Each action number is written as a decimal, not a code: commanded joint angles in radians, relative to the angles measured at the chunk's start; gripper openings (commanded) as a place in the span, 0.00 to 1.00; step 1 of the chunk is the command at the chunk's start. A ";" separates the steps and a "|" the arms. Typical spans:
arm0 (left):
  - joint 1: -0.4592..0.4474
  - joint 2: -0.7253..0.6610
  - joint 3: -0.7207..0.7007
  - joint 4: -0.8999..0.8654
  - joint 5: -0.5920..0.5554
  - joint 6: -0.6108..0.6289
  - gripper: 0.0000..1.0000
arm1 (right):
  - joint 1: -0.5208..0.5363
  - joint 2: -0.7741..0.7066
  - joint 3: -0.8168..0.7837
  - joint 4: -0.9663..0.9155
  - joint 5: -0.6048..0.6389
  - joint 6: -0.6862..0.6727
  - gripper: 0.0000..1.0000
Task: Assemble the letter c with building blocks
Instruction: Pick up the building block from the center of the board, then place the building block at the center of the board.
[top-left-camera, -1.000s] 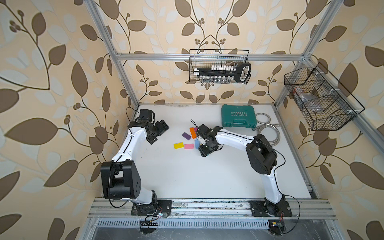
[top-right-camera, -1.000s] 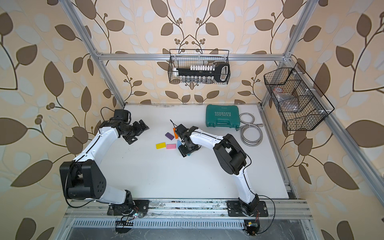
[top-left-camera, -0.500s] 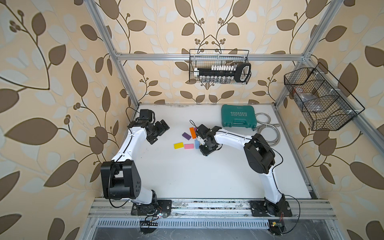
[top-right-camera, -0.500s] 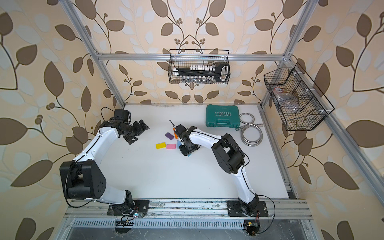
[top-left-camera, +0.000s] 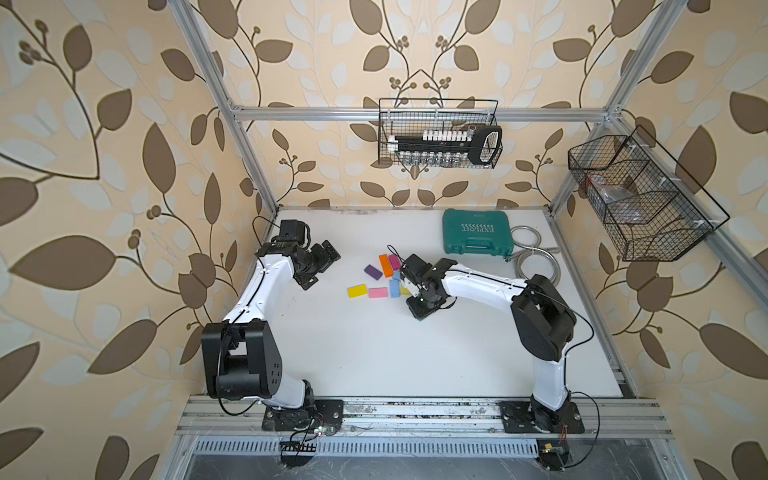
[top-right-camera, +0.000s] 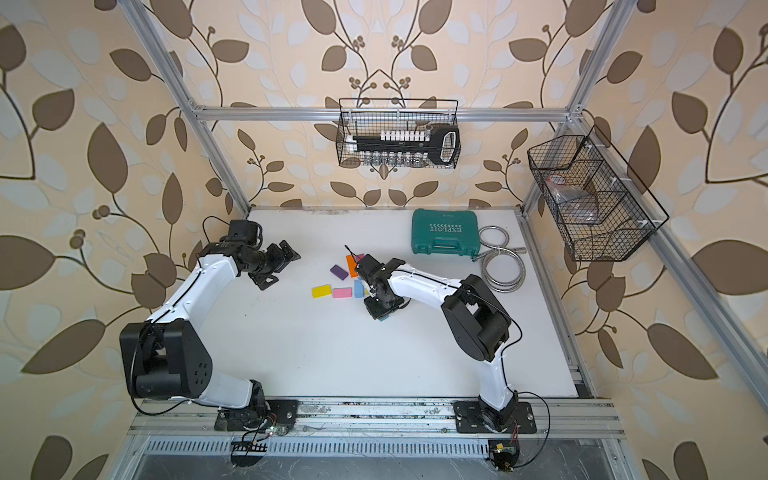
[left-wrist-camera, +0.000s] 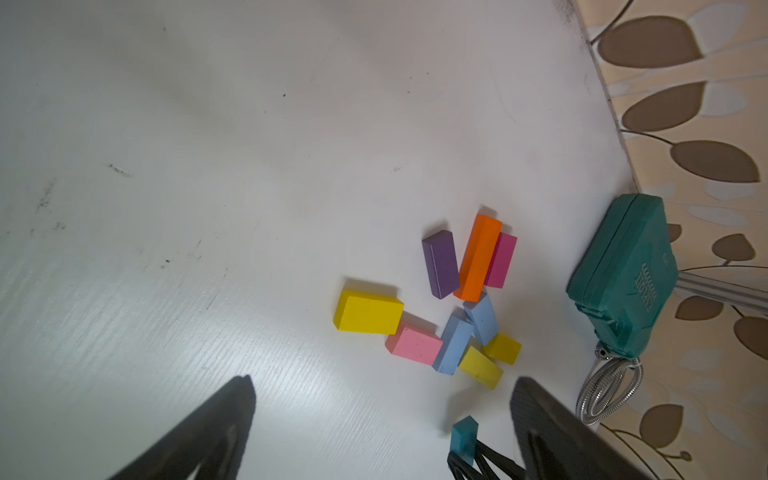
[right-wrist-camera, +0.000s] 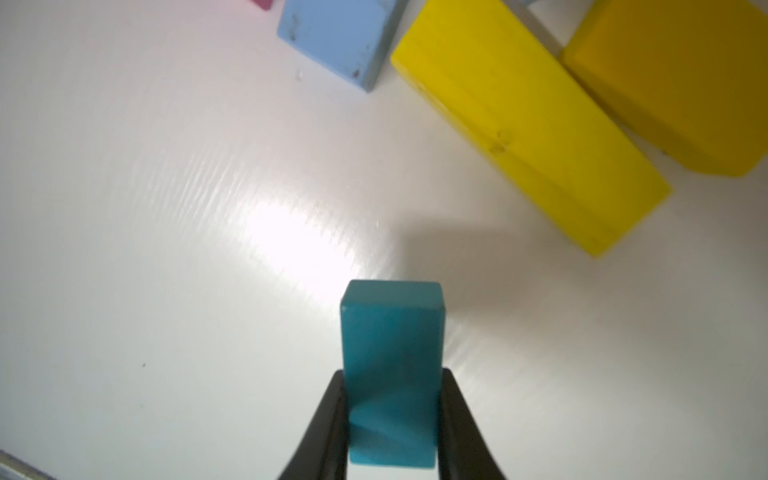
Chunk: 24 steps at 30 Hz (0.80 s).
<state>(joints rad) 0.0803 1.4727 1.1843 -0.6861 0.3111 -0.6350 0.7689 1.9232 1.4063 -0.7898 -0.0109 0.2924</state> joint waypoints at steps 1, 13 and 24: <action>0.010 -0.063 -0.015 0.002 0.032 -0.021 0.99 | -0.028 -0.081 -0.075 0.047 0.010 0.162 0.14; 0.007 -0.078 -0.050 0.006 0.083 -0.052 0.99 | -0.235 -0.226 -0.407 0.234 0.089 0.771 0.14; 0.008 -0.081 -0.059 0.005 0.086 -0.060 0.99 | -0.241 -0.191 -0.430 0.229 0.091 1.095 0.43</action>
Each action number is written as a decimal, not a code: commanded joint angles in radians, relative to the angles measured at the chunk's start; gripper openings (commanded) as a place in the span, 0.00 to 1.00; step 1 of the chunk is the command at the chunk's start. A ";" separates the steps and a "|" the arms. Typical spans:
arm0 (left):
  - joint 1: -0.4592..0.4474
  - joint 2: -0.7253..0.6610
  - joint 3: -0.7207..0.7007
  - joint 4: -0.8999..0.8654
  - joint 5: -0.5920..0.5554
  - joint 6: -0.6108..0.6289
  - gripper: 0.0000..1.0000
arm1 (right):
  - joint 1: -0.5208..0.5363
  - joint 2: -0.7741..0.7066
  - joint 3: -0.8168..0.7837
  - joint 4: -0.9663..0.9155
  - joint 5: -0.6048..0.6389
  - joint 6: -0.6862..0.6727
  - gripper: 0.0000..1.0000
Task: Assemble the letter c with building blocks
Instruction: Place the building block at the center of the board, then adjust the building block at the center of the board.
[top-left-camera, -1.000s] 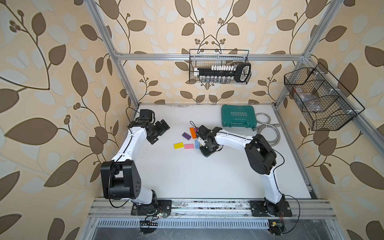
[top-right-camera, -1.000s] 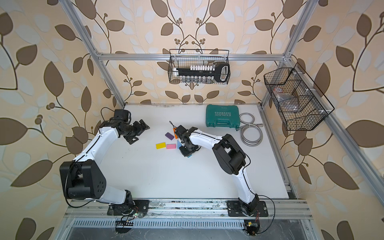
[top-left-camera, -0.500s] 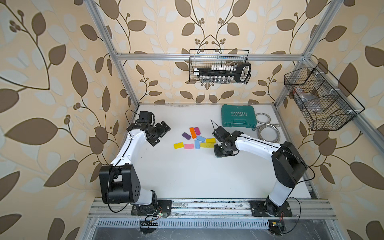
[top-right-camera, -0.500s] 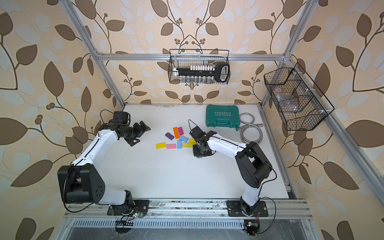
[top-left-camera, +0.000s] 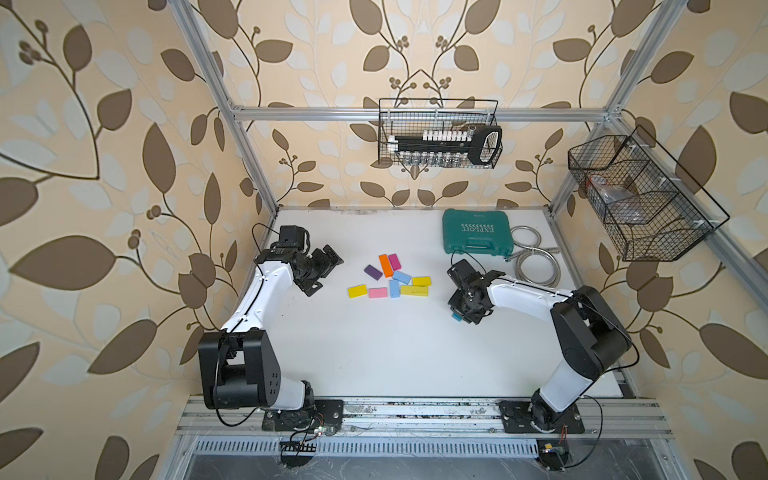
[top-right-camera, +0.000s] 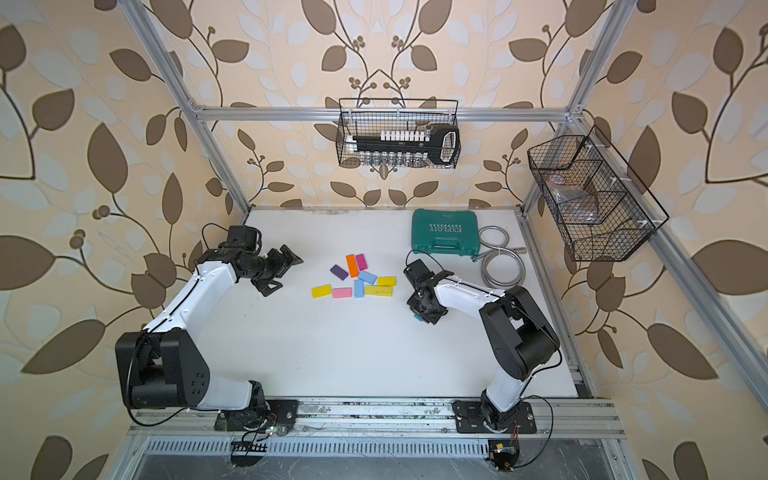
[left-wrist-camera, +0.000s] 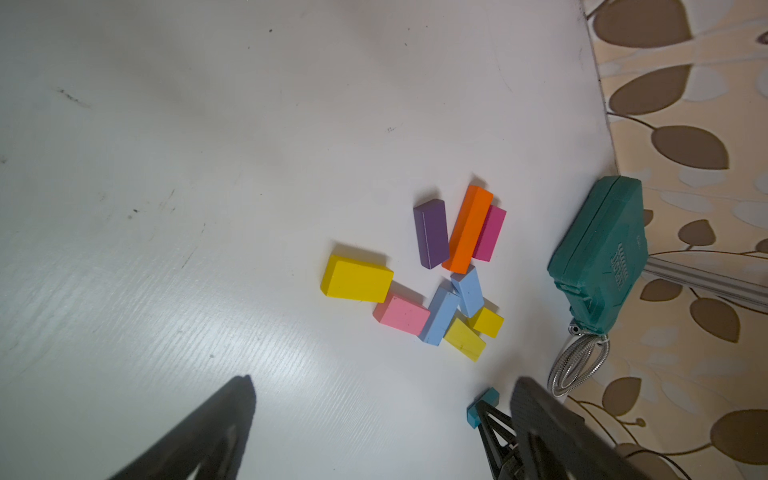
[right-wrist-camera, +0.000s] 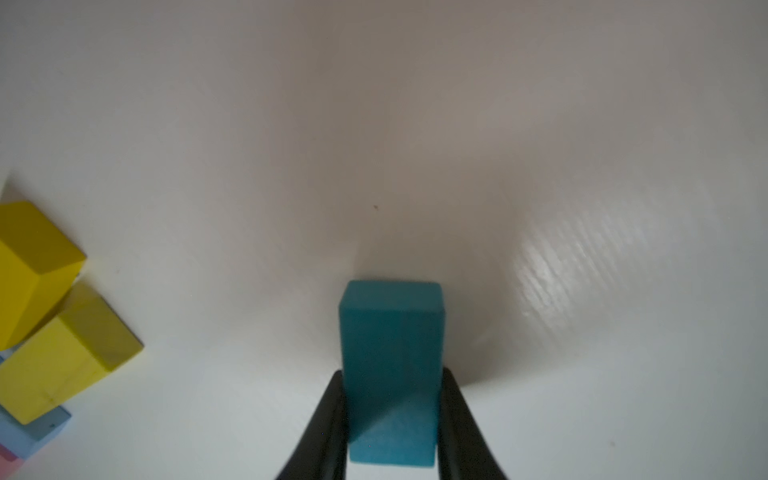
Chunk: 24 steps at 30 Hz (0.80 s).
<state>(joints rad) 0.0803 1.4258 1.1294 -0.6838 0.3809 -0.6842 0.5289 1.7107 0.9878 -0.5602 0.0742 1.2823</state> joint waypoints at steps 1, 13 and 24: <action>0.007 -0.035 -0.004 0.001 0.016 -0.010 0.99 | 0.000 0.020 -0.008 -0.003 0.006 0.105 0.53; 0.009 -0.018 0.015 0.002 0.075 0.015 0.99 | 0.001 -0.126 0.073 -0.094 0.035 -0.640 0.95; 0.005 -0.004 0.044 -0.041 0.102 0.060 0.99 | 0.000 0.053 0.151 -0.175 0.037 -1.021 0.93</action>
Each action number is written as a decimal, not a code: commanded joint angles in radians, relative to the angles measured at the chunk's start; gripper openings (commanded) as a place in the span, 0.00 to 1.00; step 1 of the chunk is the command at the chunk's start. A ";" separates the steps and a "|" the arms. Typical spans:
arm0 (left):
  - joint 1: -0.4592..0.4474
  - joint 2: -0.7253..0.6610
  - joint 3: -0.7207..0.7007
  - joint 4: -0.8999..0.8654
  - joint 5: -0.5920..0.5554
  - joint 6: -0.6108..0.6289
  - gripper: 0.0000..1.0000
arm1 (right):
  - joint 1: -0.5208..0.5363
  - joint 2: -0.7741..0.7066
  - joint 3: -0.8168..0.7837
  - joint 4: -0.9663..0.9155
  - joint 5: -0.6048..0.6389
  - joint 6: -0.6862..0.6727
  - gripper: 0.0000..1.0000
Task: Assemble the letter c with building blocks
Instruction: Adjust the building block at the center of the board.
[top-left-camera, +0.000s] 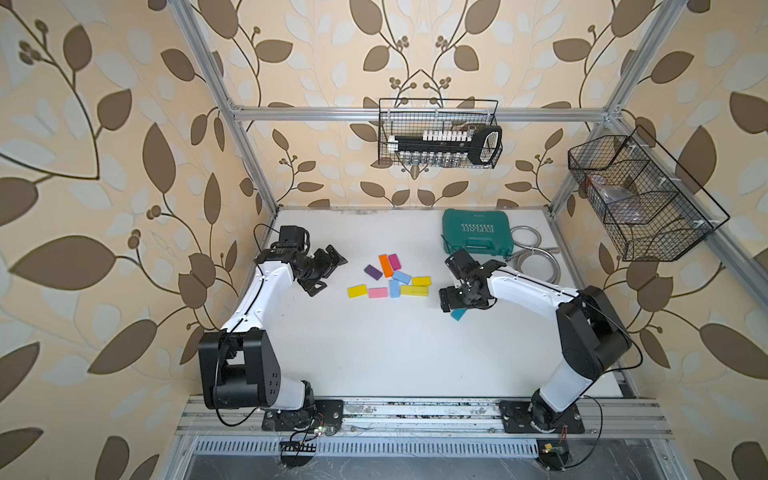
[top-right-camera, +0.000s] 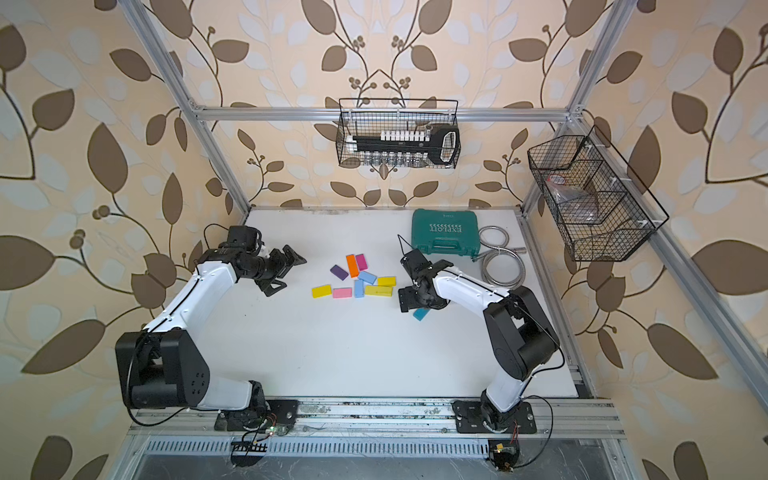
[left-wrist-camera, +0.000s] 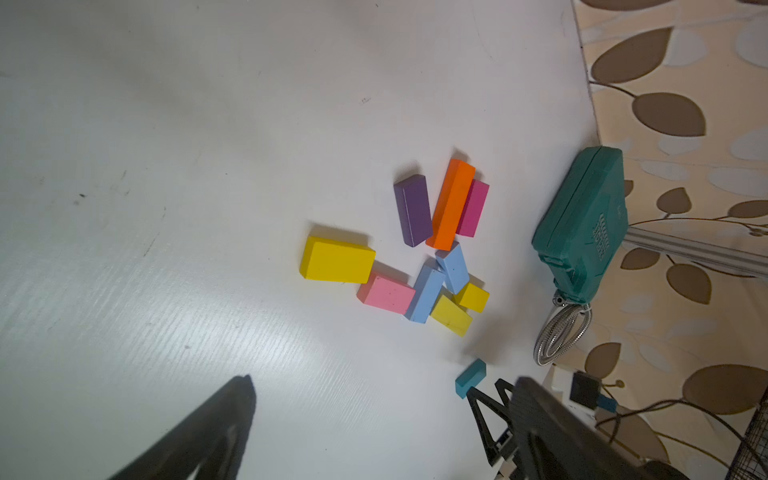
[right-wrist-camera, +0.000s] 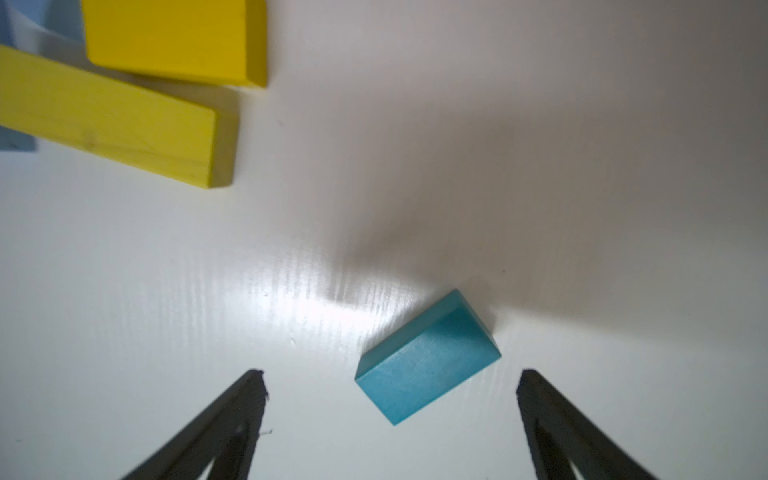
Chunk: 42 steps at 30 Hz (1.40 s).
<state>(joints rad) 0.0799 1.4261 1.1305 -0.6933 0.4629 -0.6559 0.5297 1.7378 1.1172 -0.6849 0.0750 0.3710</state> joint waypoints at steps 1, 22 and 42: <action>0.005 -0.004 0.044 -0.033 0.020 0.034 0.99 | 0.000 0.038 0.029 -0.054 0.055 -0.117 0.93; 0.006 0.036 0.051 -0.025 0.025 0.023 0.99 | 0.001 0.100 0.041 -0.054 0.031 -0.217 0.85; 0.004 0.023 0.023 -0.015 0.016 0.009 0.99 | 0.001 0.087 0.051 -0.082 -0.015 -0.174 0.58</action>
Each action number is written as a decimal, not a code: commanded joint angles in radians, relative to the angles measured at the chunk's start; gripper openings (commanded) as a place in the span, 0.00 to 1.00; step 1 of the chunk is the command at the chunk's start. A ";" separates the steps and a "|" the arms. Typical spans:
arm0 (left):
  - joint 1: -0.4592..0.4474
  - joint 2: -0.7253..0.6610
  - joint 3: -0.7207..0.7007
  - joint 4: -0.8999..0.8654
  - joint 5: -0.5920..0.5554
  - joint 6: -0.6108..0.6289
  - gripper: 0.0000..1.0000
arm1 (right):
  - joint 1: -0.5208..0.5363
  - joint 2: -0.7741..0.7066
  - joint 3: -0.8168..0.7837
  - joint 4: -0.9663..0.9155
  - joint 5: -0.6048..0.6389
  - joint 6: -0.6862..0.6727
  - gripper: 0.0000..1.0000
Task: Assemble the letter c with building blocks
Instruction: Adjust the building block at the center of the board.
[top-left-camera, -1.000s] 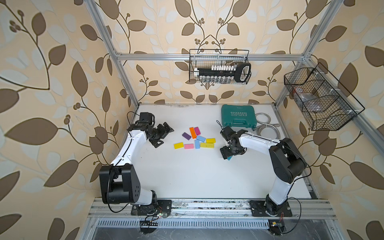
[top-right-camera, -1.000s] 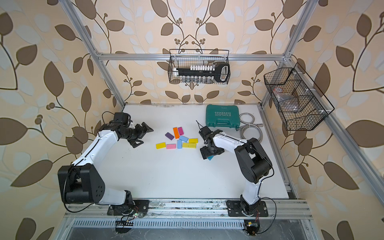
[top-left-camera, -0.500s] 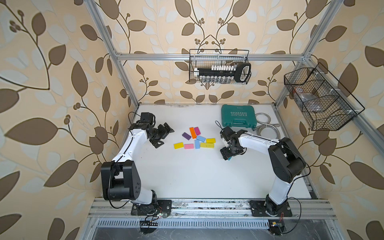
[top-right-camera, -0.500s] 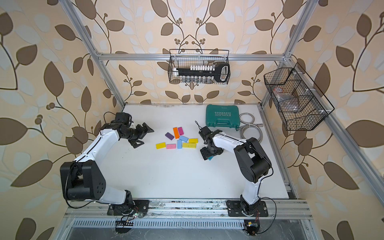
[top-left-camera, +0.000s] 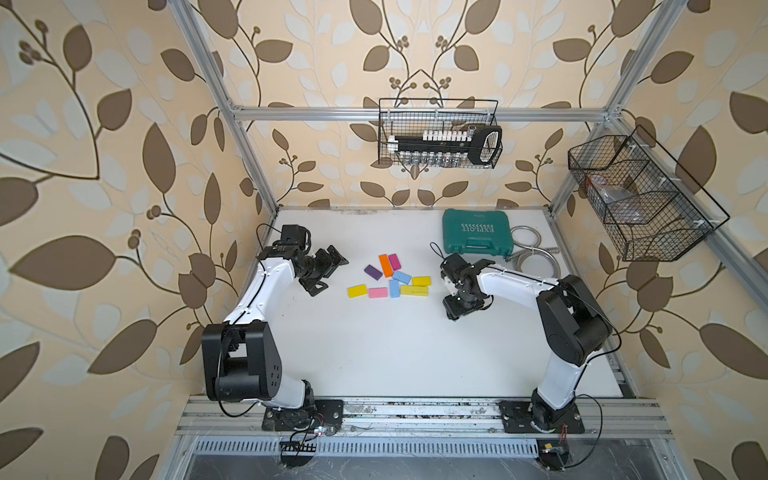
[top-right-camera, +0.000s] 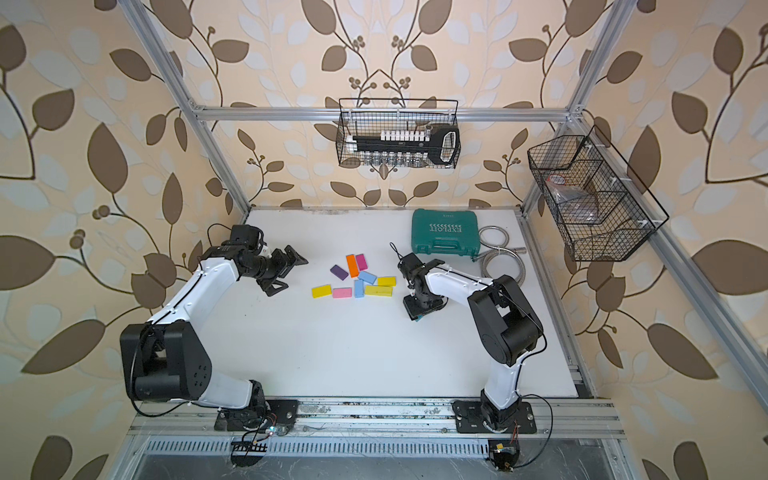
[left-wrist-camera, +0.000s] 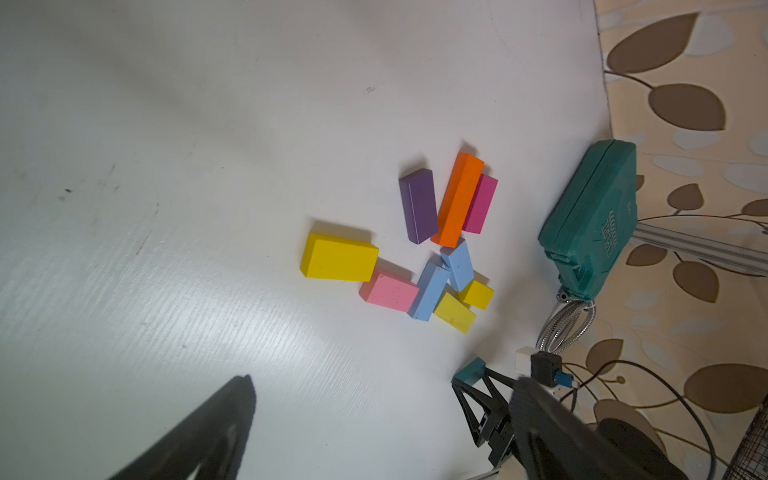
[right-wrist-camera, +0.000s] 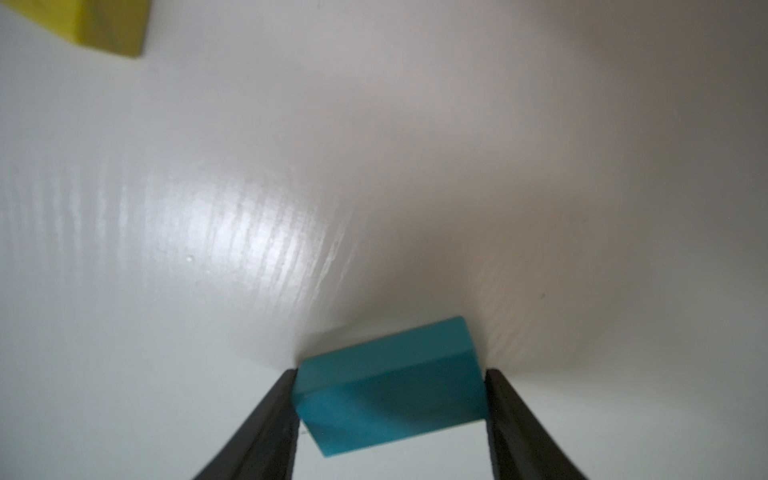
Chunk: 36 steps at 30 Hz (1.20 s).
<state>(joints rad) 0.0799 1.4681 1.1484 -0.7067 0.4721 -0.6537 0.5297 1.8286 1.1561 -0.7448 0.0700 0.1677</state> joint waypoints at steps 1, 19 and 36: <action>0.006 -0.019 0.001 0.000 0.005 0.008 0.99 | 0.001 -0.009 0.011 -0.019 -0.014 0.043 0.56; 0.003 -0.072 -0.044 0.027 0.019 -0.010 0.99 | 0.018 -0.092 -0.074 0.119 0.035 0.560 0.49; -0.001 -0.068 -0.047 0.032 0.020 -0.013 0.99 | 0.022 -0.046 -0.060 0.132 0.064 0.737 0.53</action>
<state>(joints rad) 0.0795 1.4284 1.1065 -0.6842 0.4728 -0.6617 0.5476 1.7634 1.0924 -0.6186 0.1234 0.8417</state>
